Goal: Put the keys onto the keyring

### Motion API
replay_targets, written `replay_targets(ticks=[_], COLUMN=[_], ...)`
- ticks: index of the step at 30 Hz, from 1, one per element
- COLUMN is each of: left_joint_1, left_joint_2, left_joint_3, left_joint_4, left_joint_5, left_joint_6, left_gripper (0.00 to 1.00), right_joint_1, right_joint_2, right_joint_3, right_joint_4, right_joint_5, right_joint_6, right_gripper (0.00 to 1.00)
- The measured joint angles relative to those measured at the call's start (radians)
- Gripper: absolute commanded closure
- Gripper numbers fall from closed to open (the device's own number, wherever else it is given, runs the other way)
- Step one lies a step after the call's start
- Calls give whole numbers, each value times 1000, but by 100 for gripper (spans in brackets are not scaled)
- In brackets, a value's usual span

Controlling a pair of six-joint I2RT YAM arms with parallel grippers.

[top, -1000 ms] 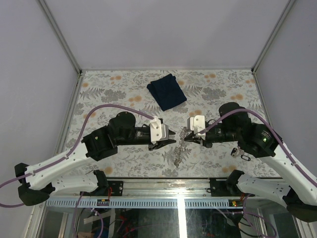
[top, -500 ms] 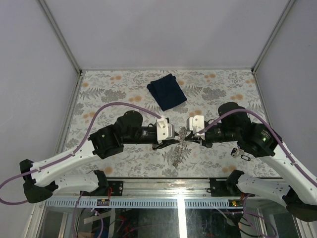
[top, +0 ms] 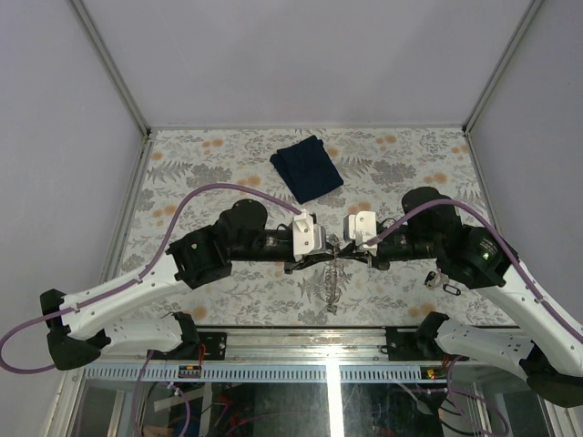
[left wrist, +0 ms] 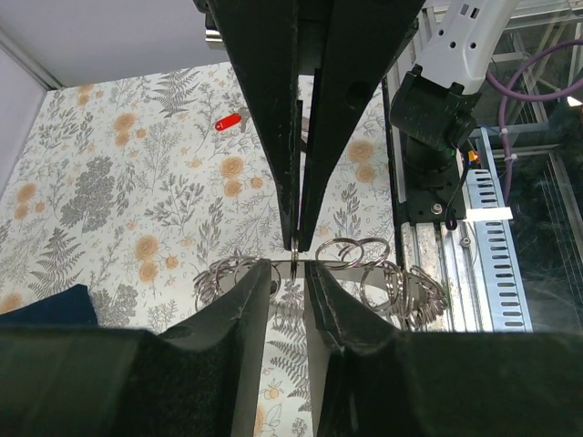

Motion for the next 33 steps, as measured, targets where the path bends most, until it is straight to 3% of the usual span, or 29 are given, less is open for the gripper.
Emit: replay_targets(ticks=[17,22,24,33], left_joint_1=[0,0,0,0], left_joint_2=[11,2,-19,-181], left_joint_3=[0,-1,-20,-190], left_joint_4=[-2,-2,19,194], left_joint_5=[2,9,9,29], left_joint_6=[6,0,-10,-101], left_gripper=[100,100,100,100], right_joint_1=[0,0,0,0], right_joint_2=[0,-10,-30,-174], right_joint_3=[-7,-22,-46,-185], right_joint_4=[21,51,97,366], right_joint_5=[-19,-29,-47,-122], right_joint_6=[6,23,36,130], right_gripper=[99,77,72,73])
